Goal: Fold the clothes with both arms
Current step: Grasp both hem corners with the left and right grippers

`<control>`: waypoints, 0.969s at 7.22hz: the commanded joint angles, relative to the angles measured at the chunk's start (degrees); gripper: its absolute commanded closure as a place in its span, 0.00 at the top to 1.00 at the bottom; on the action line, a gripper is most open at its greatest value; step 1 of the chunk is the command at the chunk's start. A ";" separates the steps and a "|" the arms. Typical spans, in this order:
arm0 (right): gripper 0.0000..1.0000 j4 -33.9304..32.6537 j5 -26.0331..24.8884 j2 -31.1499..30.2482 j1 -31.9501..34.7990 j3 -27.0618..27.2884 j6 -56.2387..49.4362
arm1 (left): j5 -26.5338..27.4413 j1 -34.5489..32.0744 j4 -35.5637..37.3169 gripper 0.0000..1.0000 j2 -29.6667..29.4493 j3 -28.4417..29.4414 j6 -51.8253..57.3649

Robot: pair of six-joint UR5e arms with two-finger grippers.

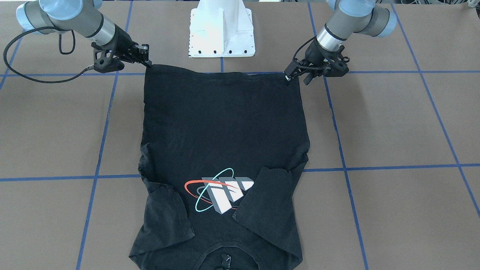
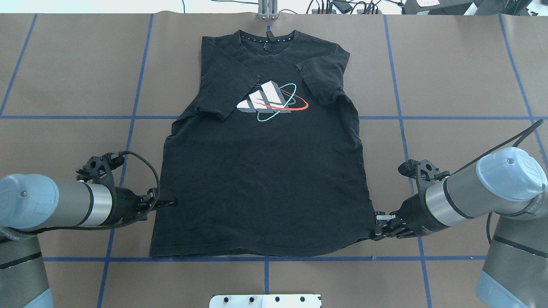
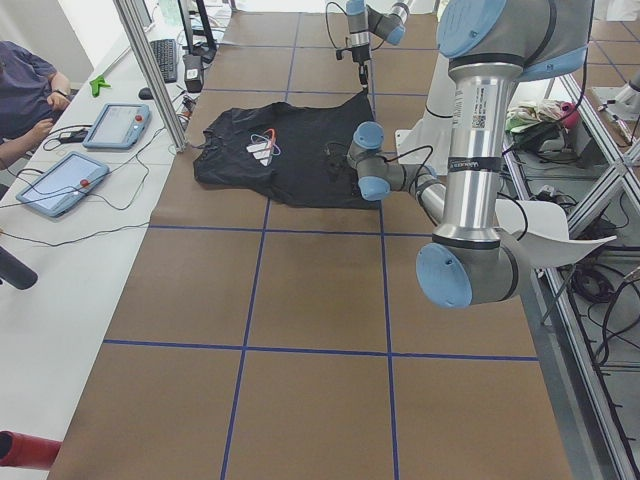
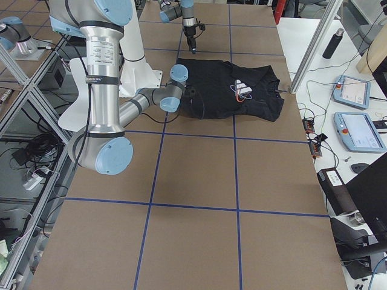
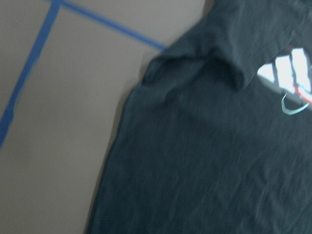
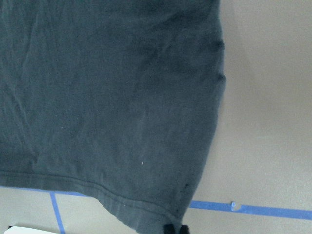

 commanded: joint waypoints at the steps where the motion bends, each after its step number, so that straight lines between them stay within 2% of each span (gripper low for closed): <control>1: 0.00 0.00 0.06 0.11 0.29 0.28 0.00 | 2.03 4.34 -0.32 0.99 0.97 0.02 -3.60; 4: 0.00 -0.09 0.06 0.20 0.29 0.72 0.00 | 3.44 5.58 -9.01 0.99 6.15 0.19 -4.66; 7: 0.00 -0.18 0.06 0.03 0.38 0.72 0.00 | 4.58 8.92 -8.94 0.99 4.58 2.38 -5.80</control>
